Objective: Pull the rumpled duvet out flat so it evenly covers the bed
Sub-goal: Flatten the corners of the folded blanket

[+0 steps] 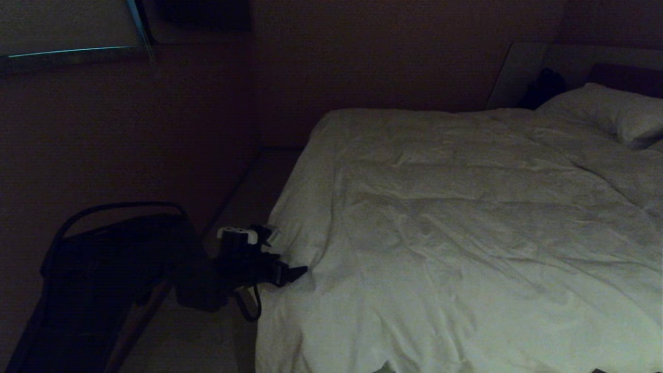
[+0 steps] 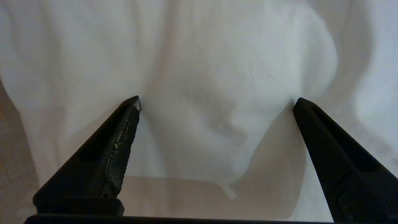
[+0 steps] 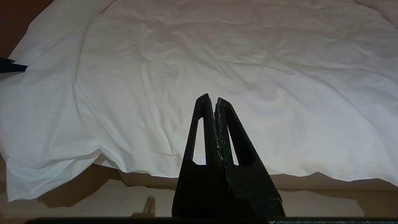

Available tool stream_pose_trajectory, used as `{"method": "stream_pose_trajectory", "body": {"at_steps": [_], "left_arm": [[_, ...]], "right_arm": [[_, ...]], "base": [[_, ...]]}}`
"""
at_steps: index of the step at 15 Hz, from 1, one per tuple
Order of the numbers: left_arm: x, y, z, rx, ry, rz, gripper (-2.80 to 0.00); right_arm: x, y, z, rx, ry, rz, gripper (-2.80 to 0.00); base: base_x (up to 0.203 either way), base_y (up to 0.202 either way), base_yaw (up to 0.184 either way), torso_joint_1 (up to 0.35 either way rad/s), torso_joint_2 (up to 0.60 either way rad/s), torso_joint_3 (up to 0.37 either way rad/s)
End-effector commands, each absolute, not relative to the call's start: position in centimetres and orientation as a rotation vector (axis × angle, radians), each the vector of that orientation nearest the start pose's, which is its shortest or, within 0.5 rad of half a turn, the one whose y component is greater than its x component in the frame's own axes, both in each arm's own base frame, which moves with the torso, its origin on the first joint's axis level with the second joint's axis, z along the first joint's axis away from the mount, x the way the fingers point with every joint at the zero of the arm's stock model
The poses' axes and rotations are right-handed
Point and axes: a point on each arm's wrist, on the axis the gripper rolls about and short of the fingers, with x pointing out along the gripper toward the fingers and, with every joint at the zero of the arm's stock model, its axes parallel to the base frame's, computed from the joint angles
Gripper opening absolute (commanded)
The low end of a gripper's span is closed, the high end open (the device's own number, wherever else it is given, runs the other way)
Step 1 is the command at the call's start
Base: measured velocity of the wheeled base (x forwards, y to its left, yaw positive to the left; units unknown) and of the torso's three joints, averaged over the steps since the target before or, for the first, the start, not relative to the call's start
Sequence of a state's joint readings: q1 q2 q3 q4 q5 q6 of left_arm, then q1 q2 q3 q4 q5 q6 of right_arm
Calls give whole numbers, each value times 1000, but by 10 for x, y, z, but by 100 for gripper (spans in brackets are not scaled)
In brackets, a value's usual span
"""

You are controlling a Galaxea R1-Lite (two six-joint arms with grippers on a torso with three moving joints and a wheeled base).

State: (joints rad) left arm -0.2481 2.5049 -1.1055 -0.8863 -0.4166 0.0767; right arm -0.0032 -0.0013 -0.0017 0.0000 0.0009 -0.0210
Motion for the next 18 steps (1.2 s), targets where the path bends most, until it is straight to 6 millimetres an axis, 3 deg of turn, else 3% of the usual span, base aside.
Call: {"method": "stream_pose_trajectory", "body": {"at_steps": [1,14,18], "left_arm": [[416,-116,-29,29,490,-675,-280],[408,-116,-27,73,455,-689,-280],[403,-91,-10,64,447,-613,-280]], "right_arm": [[-23,0,76,-21,-2,-2,-280],[-23,0,76,-21,-2,-2,-280],[-23,0,76,-21,-2,-2,-280]], "base": [[0,0,0,0,0,0],[0,0,0,0,0,0],[0,0,0,0,0,0]]}}
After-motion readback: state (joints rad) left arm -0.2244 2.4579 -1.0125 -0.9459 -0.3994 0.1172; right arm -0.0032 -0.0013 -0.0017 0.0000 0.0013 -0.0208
